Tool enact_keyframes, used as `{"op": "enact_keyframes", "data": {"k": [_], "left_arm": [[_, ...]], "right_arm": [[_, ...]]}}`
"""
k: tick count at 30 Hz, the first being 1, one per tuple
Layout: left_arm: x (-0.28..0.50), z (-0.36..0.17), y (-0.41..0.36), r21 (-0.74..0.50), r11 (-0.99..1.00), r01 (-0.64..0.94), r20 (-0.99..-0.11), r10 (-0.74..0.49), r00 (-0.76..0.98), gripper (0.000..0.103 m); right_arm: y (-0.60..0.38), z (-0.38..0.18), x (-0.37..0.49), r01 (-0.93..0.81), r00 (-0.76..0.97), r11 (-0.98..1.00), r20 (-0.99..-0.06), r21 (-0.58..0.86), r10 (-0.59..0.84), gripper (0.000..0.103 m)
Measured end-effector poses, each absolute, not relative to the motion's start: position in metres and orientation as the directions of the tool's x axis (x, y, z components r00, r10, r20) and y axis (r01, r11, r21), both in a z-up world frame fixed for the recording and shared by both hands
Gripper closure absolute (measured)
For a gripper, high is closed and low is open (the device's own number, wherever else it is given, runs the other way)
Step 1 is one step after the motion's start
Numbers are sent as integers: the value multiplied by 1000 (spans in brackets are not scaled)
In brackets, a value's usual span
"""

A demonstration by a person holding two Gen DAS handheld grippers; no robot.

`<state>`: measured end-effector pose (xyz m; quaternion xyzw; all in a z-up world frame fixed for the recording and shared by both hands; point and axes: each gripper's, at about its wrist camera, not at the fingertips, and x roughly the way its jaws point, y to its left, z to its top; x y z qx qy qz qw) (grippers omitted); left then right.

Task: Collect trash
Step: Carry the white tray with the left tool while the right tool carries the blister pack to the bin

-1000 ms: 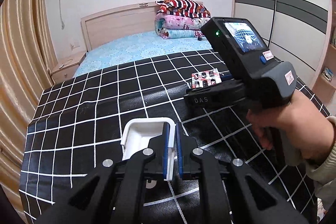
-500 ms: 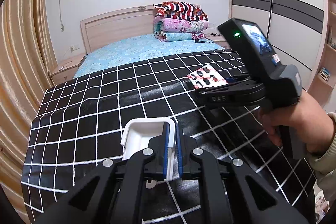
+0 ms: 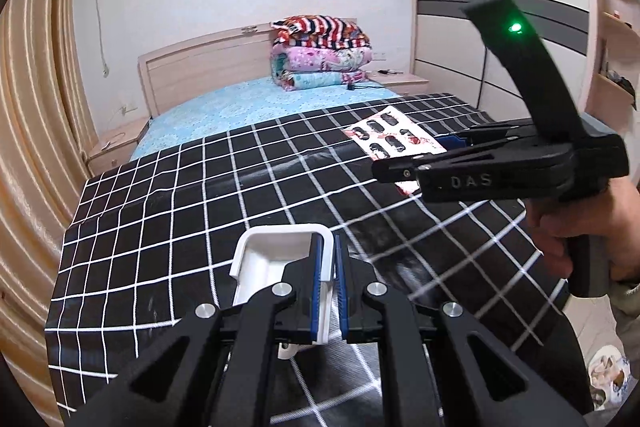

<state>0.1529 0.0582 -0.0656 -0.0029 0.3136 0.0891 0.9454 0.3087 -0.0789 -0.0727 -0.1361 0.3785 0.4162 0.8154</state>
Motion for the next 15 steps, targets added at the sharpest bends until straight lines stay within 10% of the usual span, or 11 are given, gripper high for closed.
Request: {"op": "enact_keyframes", "data": {"k": [15], "left_arm": [[99,-80,-20,-4,999,-39,-624,28,781,97]], "right_arm": [[-155,-58,210,-834,329,542,-702,98,632,51]]}}
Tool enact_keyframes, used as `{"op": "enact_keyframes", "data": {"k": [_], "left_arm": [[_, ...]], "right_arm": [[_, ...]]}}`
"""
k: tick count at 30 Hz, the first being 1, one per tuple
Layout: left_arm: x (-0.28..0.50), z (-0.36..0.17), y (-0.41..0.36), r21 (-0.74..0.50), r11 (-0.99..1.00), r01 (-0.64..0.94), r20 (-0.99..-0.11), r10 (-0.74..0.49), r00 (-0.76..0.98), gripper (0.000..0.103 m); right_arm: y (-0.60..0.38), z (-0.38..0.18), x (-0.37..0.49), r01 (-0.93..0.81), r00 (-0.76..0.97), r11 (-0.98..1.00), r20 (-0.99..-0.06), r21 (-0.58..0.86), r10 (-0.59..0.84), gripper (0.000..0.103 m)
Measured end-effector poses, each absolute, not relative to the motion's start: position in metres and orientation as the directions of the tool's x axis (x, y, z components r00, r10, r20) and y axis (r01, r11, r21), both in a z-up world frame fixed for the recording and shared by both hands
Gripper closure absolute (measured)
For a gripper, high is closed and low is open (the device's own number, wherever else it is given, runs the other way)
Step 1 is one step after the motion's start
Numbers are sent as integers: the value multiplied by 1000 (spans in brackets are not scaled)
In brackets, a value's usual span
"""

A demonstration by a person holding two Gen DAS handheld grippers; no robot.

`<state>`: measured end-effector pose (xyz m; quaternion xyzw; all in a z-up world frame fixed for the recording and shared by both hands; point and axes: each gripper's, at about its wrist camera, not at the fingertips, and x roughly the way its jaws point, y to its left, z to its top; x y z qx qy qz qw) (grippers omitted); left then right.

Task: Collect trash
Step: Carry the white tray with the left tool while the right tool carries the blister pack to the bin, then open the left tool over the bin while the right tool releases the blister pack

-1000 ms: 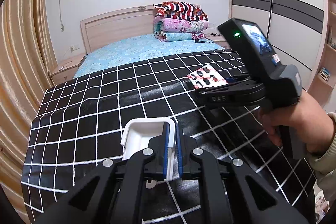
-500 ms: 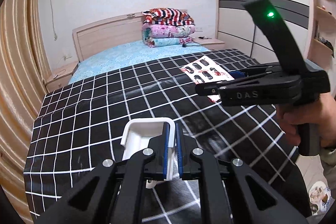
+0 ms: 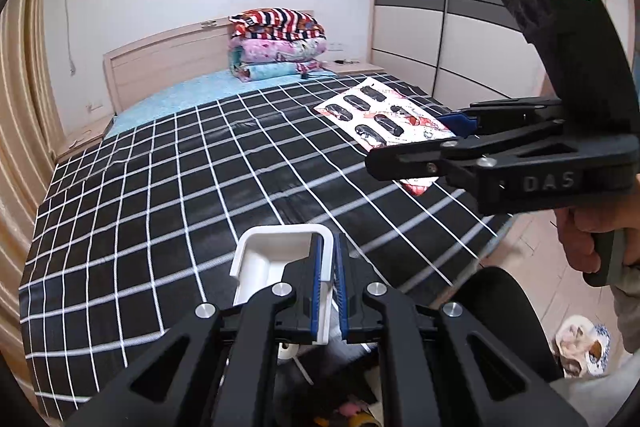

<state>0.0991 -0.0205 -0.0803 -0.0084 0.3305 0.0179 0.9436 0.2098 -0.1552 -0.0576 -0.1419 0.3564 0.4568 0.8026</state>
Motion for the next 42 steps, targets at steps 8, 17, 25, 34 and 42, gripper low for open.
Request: {"op": "enact_keyframes", "data": {"k": [8,17,25,34,42], "left_arm": [[70,-101,-41,-30,1000,7,-660,-25,751,97],[46,-155,-47,-92,995,47,-754,-101,649,97],[46,-209,-50,-159,986,53,-829,-163,535,96],[60,-263,-48,-219,975,37,-879,-214,426,96],[72,-290,-40,-239,971,7,-906,-226,359,96]], "right_arm": [[-186,-78,170,-834,276,529,-712,157,646,51],[-202,-134,140,-825,147,508,-773,248,617,51],[-194,-186,123,-816,-1,479,-830,323,558,51],[-182,-240,128,-785,-74,515,-878,343,472,51],[-173,-274,133,-767,-117,549,-914,331,388,51]]}}
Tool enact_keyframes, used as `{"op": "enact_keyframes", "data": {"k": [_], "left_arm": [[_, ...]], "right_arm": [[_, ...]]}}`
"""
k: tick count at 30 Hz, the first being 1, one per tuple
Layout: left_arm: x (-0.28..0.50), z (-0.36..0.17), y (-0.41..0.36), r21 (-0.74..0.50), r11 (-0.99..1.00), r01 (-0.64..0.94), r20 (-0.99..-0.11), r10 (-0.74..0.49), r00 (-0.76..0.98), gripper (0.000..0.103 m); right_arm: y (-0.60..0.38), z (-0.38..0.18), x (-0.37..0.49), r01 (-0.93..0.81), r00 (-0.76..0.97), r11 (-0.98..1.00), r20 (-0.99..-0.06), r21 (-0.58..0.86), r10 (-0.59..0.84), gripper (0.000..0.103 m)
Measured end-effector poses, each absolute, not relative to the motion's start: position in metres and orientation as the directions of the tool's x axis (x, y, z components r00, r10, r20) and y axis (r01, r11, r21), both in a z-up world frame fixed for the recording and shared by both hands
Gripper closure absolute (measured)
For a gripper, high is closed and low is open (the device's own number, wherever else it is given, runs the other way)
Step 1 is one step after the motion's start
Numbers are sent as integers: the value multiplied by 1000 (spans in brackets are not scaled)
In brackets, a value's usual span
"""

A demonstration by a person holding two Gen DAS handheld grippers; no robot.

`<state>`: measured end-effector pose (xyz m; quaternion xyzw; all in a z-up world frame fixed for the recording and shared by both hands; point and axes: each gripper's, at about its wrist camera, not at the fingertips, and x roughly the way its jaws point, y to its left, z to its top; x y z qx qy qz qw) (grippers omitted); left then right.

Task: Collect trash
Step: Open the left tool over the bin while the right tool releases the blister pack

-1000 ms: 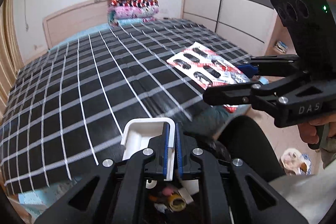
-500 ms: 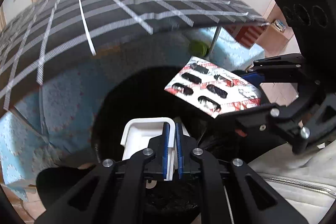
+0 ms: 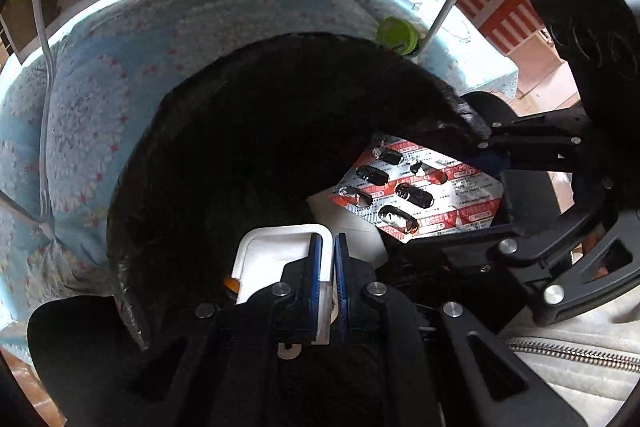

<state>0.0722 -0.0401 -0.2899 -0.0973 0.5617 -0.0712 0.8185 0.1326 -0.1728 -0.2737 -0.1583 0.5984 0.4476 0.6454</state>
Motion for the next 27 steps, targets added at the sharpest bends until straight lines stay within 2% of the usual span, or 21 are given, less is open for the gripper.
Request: {"op": "enact_keyframes", "data": {"k": [9,12,13,14,26,27], "left_arm": [[78,-292,-41,-237,971,-21,-920,-218,327,92],[75,-287,-39,-244,970,-25,-913,-221,343,72],[74,-284,-39,-241,970,-24,-909,-217,355,59],[74,-281,-40,-240,971,-22,-906,-215,364,55],[51,-223,-44,-209,978,23,-861,-195,469,55],[49,-217,-43,-211,977,24,-856,-197,478,54]], "right_arm": [[-166,-274,137,-780,-86,550,-922,298,377,51],[-166,-274,137,-778,-80,556,-923,294,376,51],[-168,-272,137,-775,-75,560,-923,293,378,51],[-169,-270,137,-774,-71,562,-922,292,382,51],[-186,-216,122,-788,-28,545,-900,287,434,51],[-188,-212,119,-789,-28,542,-899,288,437,47]]}}
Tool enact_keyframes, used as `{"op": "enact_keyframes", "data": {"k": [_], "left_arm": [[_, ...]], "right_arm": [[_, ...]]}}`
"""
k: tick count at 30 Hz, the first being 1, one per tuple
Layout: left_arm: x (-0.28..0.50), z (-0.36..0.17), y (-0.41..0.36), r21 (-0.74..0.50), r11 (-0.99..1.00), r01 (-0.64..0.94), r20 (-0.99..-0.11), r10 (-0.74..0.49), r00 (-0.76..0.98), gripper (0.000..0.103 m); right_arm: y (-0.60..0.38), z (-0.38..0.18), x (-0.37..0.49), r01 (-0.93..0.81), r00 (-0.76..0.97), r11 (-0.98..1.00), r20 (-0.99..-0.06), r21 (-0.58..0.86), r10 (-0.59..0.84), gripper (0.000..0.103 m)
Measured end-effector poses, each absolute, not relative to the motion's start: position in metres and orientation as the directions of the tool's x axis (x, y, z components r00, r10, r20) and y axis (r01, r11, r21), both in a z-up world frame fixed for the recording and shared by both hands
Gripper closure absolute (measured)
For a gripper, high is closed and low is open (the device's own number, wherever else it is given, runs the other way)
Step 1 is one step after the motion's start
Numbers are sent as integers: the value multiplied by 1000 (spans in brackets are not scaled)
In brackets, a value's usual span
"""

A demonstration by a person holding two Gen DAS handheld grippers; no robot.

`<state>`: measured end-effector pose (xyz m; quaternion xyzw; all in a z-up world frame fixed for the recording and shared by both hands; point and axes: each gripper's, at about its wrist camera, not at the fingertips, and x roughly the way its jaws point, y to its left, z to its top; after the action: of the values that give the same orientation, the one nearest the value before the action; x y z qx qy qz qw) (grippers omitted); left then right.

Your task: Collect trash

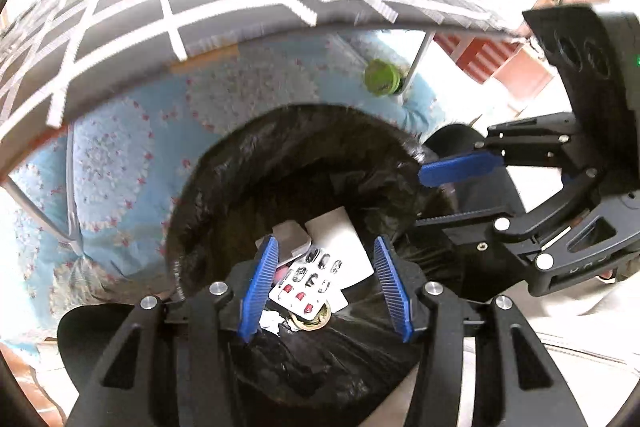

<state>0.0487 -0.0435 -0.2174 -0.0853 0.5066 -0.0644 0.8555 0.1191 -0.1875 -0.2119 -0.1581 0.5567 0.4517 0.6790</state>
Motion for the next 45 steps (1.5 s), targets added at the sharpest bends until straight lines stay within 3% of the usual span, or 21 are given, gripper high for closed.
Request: {"op": "enact_keyframes", "data": {"k": [2,6,11,22,45], "left_arm": [[43,-205,-43,-218,976,24,-843,-201,499,44],[28,-176,-43,-229,973,27,-810,-206,549,37],[15,-153,-46,-238,971,30,-790,-211,576,21],[-4,-130,-53,-264,963,54,-773,-245,585,16],[-6,-124,-54,-262,963,56,-762,-242,600,16]], "right_arm": [[-191,-201,113,-796,-22,534,-895,285,446,39],[-196,-182,108,-788,-48,521,-877,327,478,36],[-200,-156,95,-809,-26,503,-873,304,487,29],[-210,-125,71,-852,-12,452,-873,265,488,24],[-210,-125,69,-850,-10,455,-869,268,494,24]]}}
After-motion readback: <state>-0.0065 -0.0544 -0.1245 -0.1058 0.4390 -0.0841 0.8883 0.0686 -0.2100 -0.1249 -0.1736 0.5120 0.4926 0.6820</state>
